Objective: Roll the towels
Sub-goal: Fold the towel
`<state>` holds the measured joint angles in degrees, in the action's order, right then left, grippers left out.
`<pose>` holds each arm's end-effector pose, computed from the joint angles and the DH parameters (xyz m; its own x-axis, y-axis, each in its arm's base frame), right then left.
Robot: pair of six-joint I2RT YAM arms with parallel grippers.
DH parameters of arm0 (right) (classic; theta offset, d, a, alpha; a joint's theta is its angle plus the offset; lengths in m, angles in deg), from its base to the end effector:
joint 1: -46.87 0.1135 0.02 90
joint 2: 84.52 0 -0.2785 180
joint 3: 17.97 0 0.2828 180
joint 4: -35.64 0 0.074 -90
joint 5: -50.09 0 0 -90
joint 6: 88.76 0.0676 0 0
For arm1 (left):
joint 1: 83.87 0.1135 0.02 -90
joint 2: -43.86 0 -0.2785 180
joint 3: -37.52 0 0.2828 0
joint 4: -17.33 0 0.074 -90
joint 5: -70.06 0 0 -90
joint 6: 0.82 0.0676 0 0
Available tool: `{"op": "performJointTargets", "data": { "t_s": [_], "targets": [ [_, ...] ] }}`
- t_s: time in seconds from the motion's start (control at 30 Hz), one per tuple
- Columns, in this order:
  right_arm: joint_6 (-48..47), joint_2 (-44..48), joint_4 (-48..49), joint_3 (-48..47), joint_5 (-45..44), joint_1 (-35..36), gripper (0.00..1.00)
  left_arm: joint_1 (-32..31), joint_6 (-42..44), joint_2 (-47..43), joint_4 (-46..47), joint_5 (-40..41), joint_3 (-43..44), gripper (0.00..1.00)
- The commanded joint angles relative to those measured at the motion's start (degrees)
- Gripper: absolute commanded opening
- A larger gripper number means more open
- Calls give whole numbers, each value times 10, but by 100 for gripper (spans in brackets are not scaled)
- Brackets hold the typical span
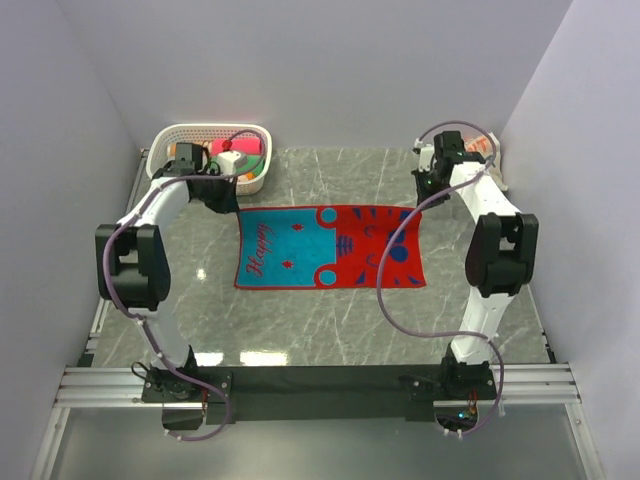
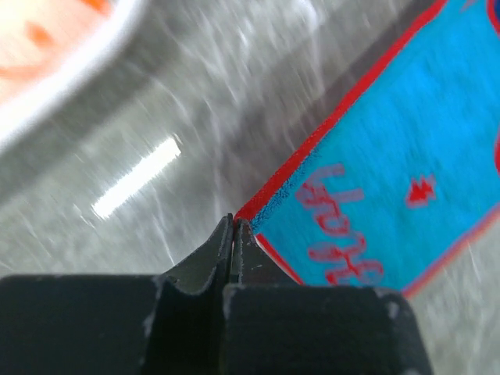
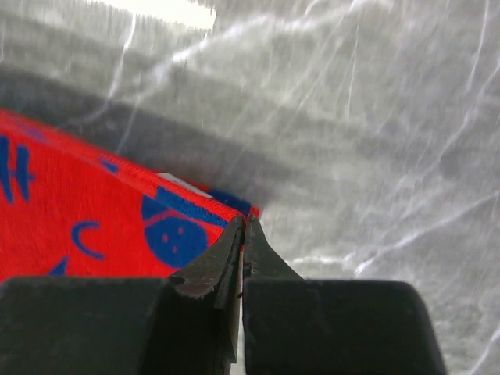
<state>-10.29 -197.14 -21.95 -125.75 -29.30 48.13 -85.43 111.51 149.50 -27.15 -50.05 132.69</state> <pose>0.4735 0.0229 0.2222 -0.8470 -0.2151 -0.4861 -0.2818 0.9571 0.0674 0.4482 -0.0461 0.2218 -0.6386 0.3462 -0.6873 0.5991 0.7842 -0.1617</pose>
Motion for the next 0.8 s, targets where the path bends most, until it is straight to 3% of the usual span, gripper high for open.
{"op": "performJointTargets", "data": {
  "t_s": [0.0,0.17,0.3,0.5,0.77],
  "targets": [
    [-26,65,1,51,6,-7,0,14,86,-47,-84,-60,-24,1],
    [-47,132,17,129,4,-8,0,42,178,-89,-143,-66,-81,1],
    [-60,162,40,214,-1,-7,0,42,202,-99,-159,-62,-124,1],
    [-68,170,63,280,-9,-6,0,33,181,-100,-128,-53,-178,1],
    [-46,140,84,300,-21,-1,0,-4,125,-87,-80,-21,-217,1]
  ]
}}
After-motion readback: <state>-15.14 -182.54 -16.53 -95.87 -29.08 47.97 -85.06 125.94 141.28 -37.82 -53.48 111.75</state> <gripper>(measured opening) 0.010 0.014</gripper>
